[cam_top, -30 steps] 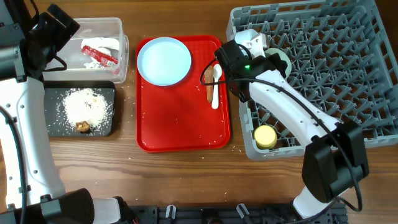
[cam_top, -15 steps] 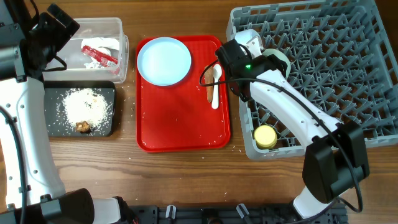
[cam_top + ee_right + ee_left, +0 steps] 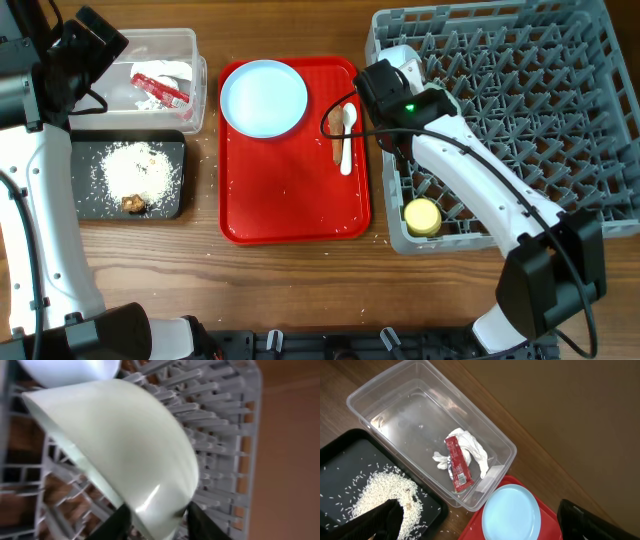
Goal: Sort waste into correct bins and load items into the dishwasher rack
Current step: 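Release the green bowl and reach the right gripper to the light-blue plate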
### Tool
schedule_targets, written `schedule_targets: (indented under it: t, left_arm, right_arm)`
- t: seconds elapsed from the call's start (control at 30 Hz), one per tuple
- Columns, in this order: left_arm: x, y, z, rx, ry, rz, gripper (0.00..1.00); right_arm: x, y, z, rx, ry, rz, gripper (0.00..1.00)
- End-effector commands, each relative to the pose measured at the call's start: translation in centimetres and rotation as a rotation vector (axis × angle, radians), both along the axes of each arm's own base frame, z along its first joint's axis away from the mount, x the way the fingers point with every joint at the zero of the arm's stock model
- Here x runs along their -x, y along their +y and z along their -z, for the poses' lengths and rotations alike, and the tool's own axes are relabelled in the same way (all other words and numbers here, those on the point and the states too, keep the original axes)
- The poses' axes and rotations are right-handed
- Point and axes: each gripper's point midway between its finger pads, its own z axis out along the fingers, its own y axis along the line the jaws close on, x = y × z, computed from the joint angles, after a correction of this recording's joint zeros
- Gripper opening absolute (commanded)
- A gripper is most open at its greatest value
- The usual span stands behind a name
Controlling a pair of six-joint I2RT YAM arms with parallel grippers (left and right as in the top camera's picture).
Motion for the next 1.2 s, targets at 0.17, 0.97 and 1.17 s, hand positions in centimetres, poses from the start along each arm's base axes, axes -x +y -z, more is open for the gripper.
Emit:
schedule_targets:
  t: [0.17, 0.97, 1.17]
  left_arm:
    - [0.0, 0.1, -0.3, -0.021, -0.002, 0.004, 1.00]
    - [0.0, 0.1, -0.3, -0.021, -0.002, 0.004, 1.00]
    - [0.0, 0.1, -0.3, -0.021, -0.002, 0.004, 1.00]
  right_arm:
    - [1.7, 5.1, 4.8, -0.264, 0.200, -0.103, 0.66]
    - [-5.7, 21.5, 0.0, -1.190, -0.059, -0.025, 0.83]
    - [-6.8, 22.9, 7.8, -1.170, -0.003, 0.086, 0.69]
